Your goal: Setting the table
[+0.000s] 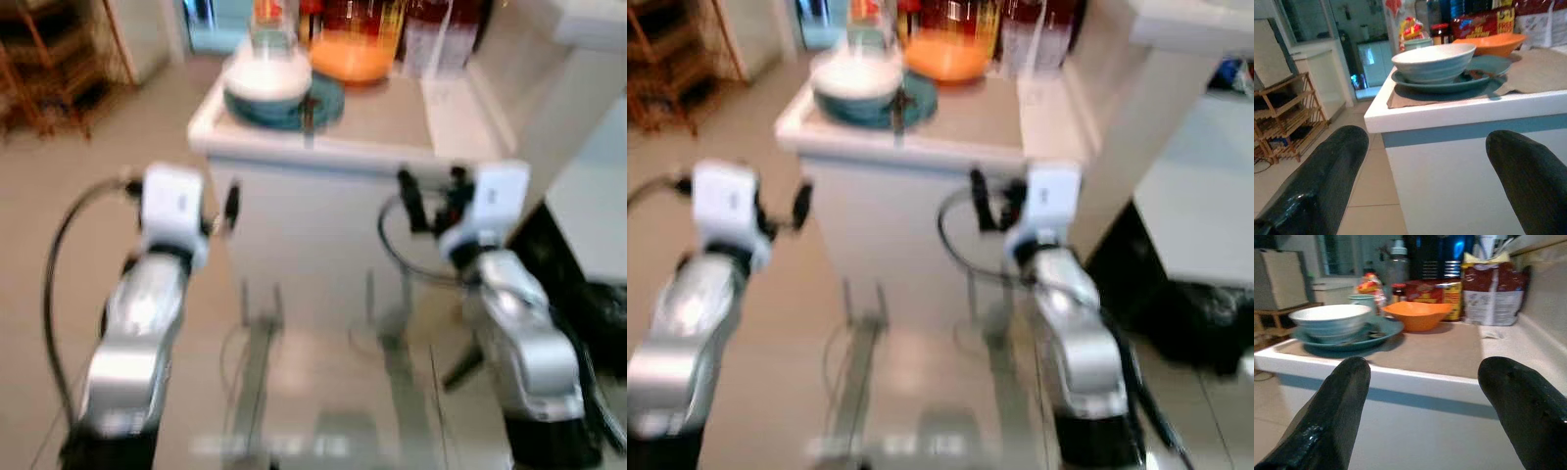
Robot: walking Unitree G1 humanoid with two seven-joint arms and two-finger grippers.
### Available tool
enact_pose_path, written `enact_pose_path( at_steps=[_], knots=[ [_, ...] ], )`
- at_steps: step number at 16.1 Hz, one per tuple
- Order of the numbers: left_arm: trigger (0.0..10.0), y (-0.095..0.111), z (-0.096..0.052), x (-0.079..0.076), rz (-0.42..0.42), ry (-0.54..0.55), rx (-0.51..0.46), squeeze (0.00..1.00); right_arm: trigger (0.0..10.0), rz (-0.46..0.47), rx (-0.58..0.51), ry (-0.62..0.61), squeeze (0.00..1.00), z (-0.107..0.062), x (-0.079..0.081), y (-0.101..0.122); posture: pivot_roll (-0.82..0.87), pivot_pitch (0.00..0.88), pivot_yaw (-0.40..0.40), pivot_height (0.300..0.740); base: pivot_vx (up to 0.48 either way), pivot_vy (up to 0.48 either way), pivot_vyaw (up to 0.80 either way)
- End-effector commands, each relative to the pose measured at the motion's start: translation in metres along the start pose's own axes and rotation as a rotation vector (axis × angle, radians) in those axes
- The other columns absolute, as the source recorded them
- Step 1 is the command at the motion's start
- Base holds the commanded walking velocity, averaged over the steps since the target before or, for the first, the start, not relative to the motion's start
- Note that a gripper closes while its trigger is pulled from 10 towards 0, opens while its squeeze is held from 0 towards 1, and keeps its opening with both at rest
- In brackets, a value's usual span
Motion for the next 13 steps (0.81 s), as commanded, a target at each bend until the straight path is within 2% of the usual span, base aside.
enact_pose_path(
  at_steps=[1,4,6,8,9,11,13],
  knots=[
    [10.0,0.006,-0.006,-0.007,0.006,-0.031,-0.034,0.00,10.0,-0.012,-0.028,-0.032,0.00,-0.009,-0.011,0.004,0.10,0.066,-0.075,0.740,0.480,0.000,0.00],
    [10.0,0.003,-0.028,-0.004,-0.022,-0.019,-0.024,0.00,10.0,0.008,-0.024,-0.084,0.00,-0.041,-0.018,0.000,0.10,0.068,-0.069,0.740,0.480,0.000,0.00],
    [10.0,0.003,-0.030,0.002,-0.024,0.011,-0.020,0.00,10.0,0.037,-0.034,-0.133,0.00,-0.052,-0.021,0.004,0.08,0.069,-0.060,0.740,0.480,0.000,0.00],
    [10.0,0.019,-0.022,0.001,-0.022,0.007,-0.076,0.00,10.0,0.056,-0.064,-0.103,0.00,-0.043,-0.017,0.011,0.08,0.074,-0.051,0.740,0.480,0.000,-0.40],
    [10.0,0.029,-0.021,-0.004,-0.020,-0.018,-0.111,0.00,10.0,0.062,-0.064,-0.063,0.00,-0.031,-0.015,0.015,0.09,0.075,-0.059,0.740,0.461,0.000,-0.80],
    [10.0,0.028,-0.026,-0.005,-0.018,-0.027,-0.105,0.00,10.0,0.071,-0.030,-0.014,0.00,-0.022,-0.011,0.016,0.09,0.072,-0.060,0.740,0.456,0.000,0.00],
    [10.0,0.030,-0.027,-0.002,0.014,-0.027,-0.109,0.00,10.0,0.136,0.061,0.087,0.00,-0.008,-0.001,0.016,0.09,0.074,-0.071,0.740,0.456,0.000,0.00]
  ],
)
Point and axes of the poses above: a point about 5 cm out from each wrist's last joint towards the gripper, its own z axis pointing out of the wrist towards the gripper, its own y axis along the axis of the wrist's last joint, x = y × z, the point moved 1 cm from there along z, pointing out of the wrist towards the gripper, and after that the axes turned 13 degrees about z, right-handed, at the moved point
